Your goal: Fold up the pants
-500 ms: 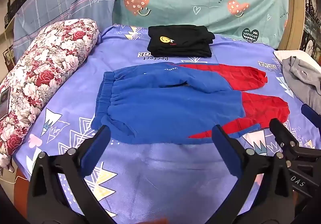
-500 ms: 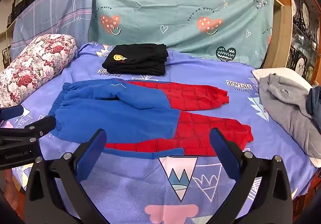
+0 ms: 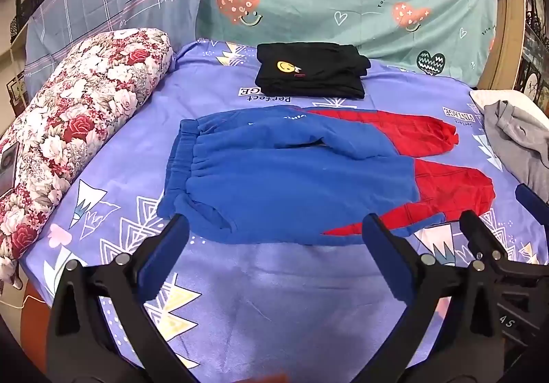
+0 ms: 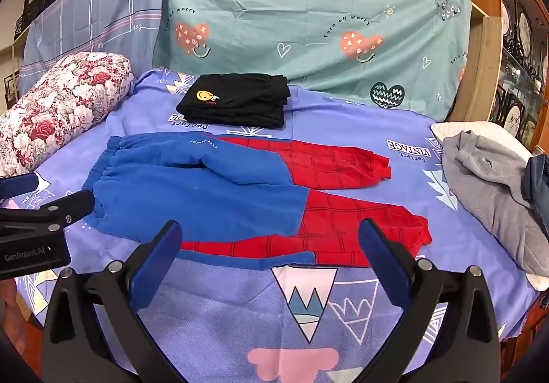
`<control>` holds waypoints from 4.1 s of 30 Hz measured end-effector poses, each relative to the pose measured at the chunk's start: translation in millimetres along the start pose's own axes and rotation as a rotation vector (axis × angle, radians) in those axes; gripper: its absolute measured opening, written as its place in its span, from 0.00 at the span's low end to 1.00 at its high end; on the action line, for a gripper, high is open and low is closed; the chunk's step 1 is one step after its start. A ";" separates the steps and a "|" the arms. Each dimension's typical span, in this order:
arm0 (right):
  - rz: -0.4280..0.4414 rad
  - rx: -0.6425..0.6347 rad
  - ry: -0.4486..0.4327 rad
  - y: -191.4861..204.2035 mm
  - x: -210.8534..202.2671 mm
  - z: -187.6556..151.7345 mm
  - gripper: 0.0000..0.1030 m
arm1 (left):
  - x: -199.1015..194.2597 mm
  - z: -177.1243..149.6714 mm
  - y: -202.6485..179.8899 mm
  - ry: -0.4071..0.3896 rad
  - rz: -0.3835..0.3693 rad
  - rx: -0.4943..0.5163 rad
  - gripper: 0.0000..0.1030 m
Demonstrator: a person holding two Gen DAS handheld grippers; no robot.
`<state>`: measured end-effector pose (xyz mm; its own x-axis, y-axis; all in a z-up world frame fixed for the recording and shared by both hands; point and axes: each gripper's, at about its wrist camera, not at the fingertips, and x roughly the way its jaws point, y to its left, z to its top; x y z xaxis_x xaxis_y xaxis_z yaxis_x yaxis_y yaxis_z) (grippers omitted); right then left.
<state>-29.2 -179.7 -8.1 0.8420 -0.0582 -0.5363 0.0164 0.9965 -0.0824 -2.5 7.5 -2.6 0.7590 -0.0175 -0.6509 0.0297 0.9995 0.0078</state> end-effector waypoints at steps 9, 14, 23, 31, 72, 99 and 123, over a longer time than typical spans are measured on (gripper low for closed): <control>0.011 0.039 0.010 -7.4 4.3 -3.7 0.99 | -0.8 -0.4 -7.4 -0.005 0.011 0.023 0.98; 0.021 0.022 0.040 -0.8 16.1 -5.8 0.99 | 8.7 -2.2 -1.5 0.011 0.010 0.010 0.98; 0.014 0.006 0.056 3.3 34.5 -8.9 0.99 | 27.2 0.9 -4.3 0.023 -0.004 0.014 0.98; 0.048 0.033 0.077 7.7 50.4 -11.4 0.99 | 35.4 0.4 0.7 0.023 0.018 -0.004 0.98; 0.122 0.035 0.084 8.5 44.8 -20.1 0.99 | 28.0 2.2 -14.6 0.013 0.013 0.011 0.98; 0.083 0.023 0.099 3.4 51.8 -27.3 0.99 | 41.1 -2.8 -13.4 0.049 0.023 0.023 0.98; -0.137 0.291 0.323 -139.0 119.2 -30.0 0.99 | 179.9 -5.6 168.9 0.434 -0.171 -0.395 0.98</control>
<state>52.7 -326.9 -85.7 0.6106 -0.1608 -0.7754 0.3056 0.9512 0.0434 135.4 173.4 -122.6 0.4280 -0.2497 -0.8686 -0.1791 0.9186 -0.3523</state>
